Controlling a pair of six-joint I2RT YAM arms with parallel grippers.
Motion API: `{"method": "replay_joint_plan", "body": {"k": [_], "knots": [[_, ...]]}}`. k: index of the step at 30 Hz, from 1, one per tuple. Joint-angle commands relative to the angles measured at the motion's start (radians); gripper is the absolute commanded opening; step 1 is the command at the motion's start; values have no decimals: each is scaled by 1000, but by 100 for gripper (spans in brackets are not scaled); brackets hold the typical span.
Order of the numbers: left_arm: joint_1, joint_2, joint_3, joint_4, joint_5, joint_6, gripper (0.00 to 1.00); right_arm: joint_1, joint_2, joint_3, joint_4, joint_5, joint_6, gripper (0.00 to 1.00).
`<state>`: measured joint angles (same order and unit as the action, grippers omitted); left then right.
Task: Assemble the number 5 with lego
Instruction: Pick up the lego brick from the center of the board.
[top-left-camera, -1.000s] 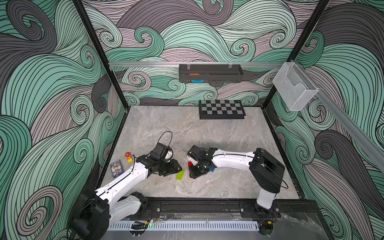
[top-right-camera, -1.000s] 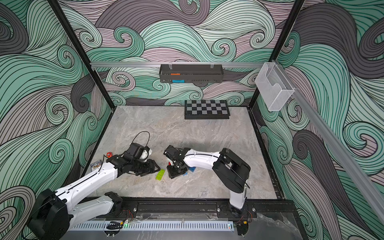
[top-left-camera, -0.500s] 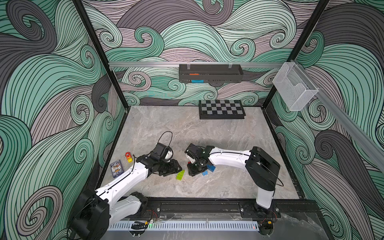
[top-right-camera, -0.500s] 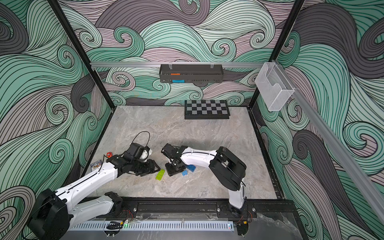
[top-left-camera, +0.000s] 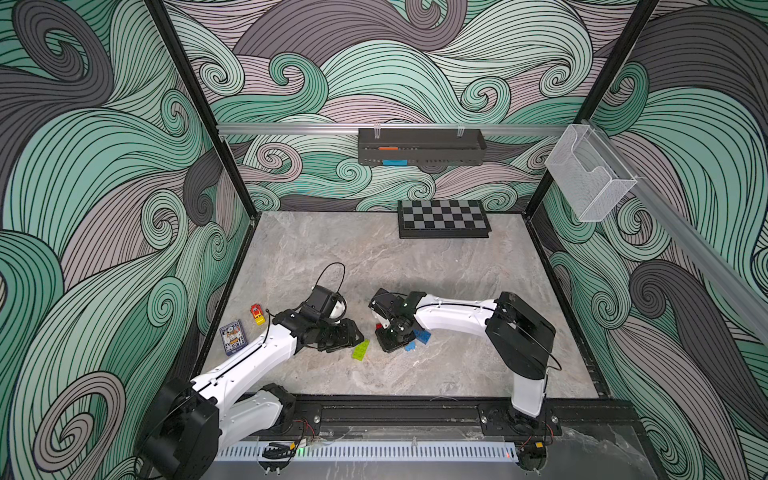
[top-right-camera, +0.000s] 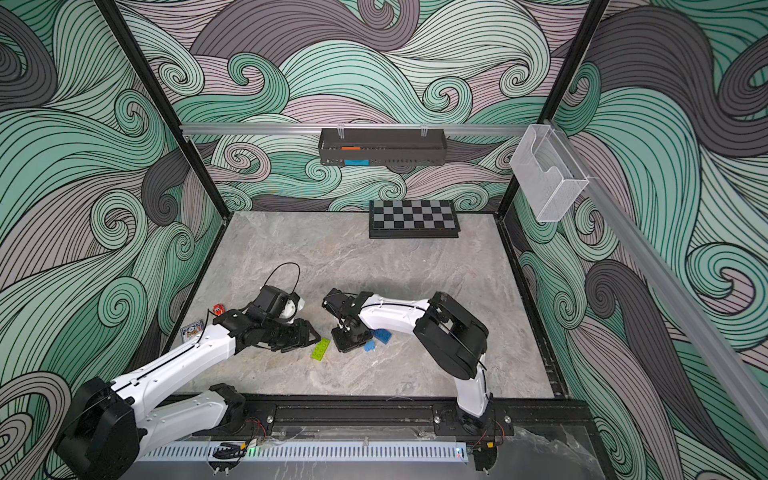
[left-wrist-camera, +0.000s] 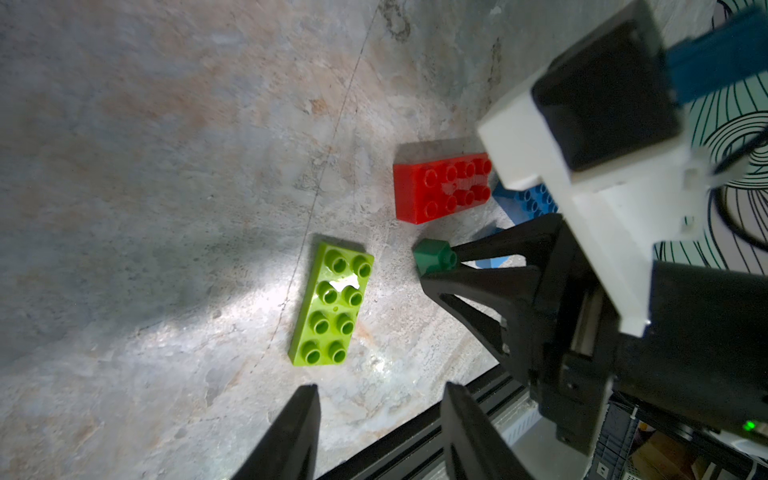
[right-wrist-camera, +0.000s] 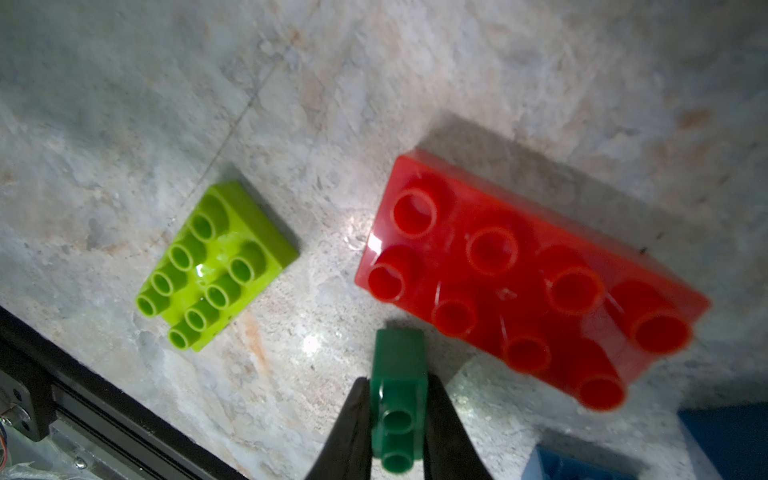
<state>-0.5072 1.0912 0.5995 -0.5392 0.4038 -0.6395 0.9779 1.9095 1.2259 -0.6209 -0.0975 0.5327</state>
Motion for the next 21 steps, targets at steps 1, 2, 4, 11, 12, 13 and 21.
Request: {"method": "replay_joint_plan", "body": {"k": [1, 2, 4, 11, 12, 13, 21], "knots": [[-7, 7, 8, -16, -9, 17, 52, 5, -49, 1, -42, 28, -16, 22], [-7, 8, 9, -16, -10, 18, 52, 5, -71, -9, -44, 32, -17, 22], [-7, 9, 9, -15, -12, 18, 52, -2, -118, -35, -51, 41, -15, 22], [-8, 41, 25, -9, -4, 30, 51, -77, -322, -205, -60, 23, 8, 21], [-7, 50, 29, -6, -1, 33, 51, -89, -346, -232, -59, 18, 10, 21], [-7, 57, 32, -3, 2, 35, 51, -98, -363, -254, -60, 15, 9, 21], [-16, 117, 64, 16, 18, 38, 50, -129, -381, -366, -29, -8, 19, 21]]}}
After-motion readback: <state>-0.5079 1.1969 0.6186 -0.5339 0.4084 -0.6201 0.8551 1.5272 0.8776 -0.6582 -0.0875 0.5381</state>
